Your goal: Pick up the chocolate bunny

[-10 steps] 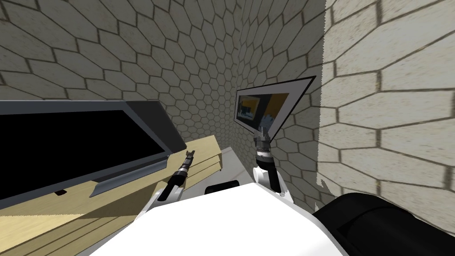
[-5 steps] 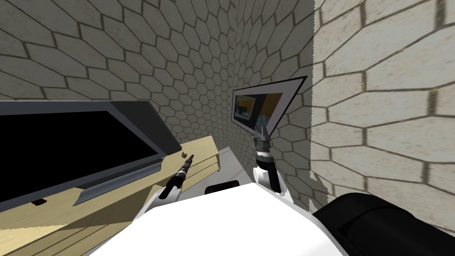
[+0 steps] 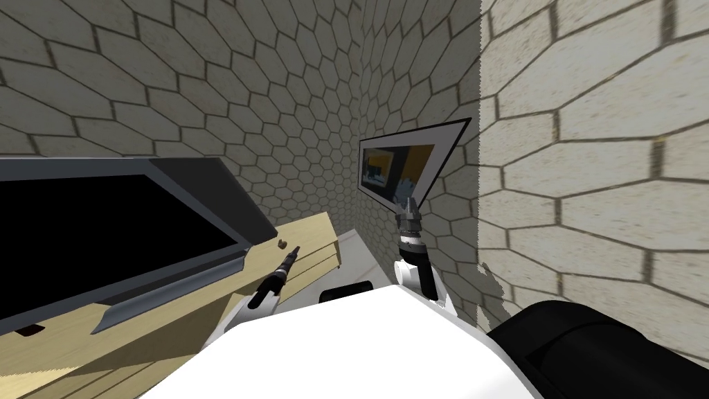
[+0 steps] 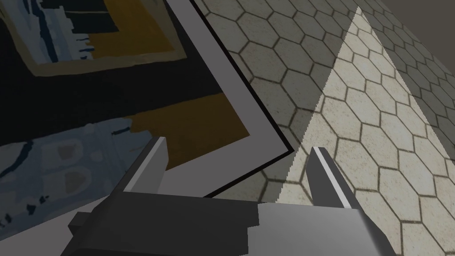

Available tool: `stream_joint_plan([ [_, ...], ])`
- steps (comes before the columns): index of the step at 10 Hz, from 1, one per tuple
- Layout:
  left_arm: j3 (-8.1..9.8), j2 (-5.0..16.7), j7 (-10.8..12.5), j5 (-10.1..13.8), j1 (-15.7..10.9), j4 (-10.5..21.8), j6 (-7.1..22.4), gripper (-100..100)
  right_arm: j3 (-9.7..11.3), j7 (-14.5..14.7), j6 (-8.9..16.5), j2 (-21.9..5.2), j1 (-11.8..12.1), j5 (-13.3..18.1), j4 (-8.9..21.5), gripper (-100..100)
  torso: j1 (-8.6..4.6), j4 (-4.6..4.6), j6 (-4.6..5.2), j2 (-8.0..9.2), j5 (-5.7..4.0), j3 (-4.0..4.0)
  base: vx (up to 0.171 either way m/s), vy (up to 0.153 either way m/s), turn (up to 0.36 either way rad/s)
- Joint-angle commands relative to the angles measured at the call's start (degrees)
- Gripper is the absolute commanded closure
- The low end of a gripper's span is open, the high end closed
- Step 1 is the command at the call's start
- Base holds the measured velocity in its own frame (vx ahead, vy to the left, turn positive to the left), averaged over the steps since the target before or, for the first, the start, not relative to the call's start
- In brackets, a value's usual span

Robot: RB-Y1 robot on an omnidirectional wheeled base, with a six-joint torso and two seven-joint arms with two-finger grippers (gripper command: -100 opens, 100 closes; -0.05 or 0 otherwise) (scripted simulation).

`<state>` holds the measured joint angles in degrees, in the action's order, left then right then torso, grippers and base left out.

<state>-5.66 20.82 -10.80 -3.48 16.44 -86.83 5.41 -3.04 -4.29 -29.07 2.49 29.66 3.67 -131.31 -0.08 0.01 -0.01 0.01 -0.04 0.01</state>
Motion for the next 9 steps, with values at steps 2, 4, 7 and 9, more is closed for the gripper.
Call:
stream_joint_plan([
  [2, 0.17, 1.2, -0.7, -0.3, -1.8, 4.1, 3.2, -100, 0.0, 0.0, 0.0, 0.0, 0.0, 0.0, 0.0, 0, 0.00, 0.00, -0.01, -0.01, 0.00, 0.00, 0.016, -0.036, -0.060],
  [4, 0.31, 2.1, -1.0, -0.4, -2.8, 6.6, 5.4, -100, 0.0, 0.0, 0.0, 0.0, 0.0, 0.0, 0.0, 0, 0.02, -0.01, -0.02, -0.05, 0.00, -0.03, 0.029, -0.027, -0.055],
  [7, 0.48, 3.0, -1.4, -0.5, -3.9, 8.8, 7.6, -100, 0.0, 0.0, 0.0, 0.0, 0.0, 0.0, 0.0, 0, 0.07, -0.02, -0.01, -0.08, 0.01, -0.04, 0.026, -0.015, -0.052],
  [9, 0.90, 4.7, -2.1, -0.7, -6.0, 12.9, 11.4, -100, 0.0, 0.0, 0.0, 0.0, 0.0, 0.0, 0.0, 0, 0.08, -0.01, 0.00, -0.08, 0.01, -0.04, 0.038, -0.010, -0.107],
])
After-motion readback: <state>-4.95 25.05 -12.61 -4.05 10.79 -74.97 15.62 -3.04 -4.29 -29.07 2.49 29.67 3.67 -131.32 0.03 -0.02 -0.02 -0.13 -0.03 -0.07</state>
